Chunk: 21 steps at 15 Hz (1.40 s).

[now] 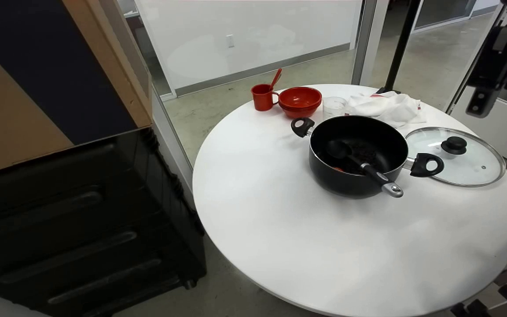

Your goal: Use the black serving spoon in the black pot to stir its contents

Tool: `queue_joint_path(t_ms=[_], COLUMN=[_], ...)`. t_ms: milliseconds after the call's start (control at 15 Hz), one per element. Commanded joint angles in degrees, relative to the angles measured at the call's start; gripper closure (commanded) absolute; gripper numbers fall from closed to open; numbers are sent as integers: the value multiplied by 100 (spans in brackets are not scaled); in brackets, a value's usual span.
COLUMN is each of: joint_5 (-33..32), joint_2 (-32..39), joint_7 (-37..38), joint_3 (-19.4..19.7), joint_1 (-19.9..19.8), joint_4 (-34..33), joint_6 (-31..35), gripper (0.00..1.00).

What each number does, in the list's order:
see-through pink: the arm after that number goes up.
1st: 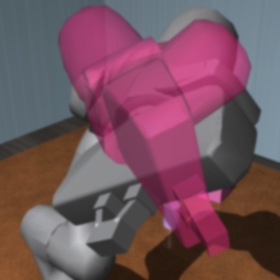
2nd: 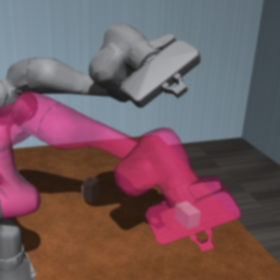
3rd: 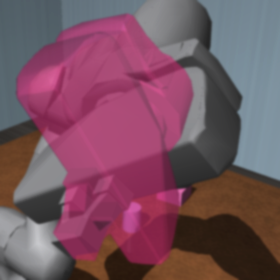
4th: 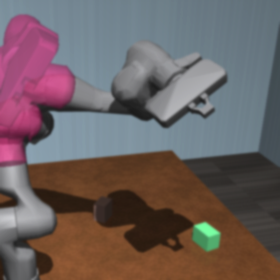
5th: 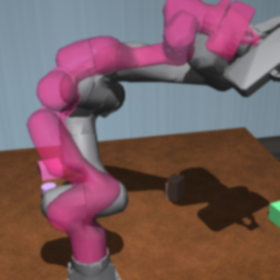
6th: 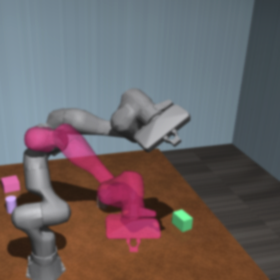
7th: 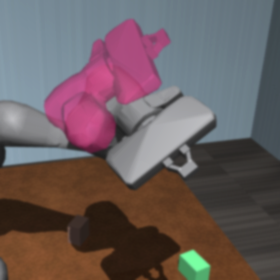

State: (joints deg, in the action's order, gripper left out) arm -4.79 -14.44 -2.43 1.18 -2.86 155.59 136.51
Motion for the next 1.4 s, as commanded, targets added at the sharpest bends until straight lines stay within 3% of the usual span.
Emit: queue_joint_path(t_ms=[0,600,1133,1333], joint_5=[14,-157,-280,-241], joint_2=[46,46,652,993], joint_7=[88,175,452,569], joint_3=[-170,-195,-209,-217], joint_1=[207,162,108,146], joint_4=[289,275,175,157], joint_6=[341,109,312,819], gripper=[0,0,0,0])
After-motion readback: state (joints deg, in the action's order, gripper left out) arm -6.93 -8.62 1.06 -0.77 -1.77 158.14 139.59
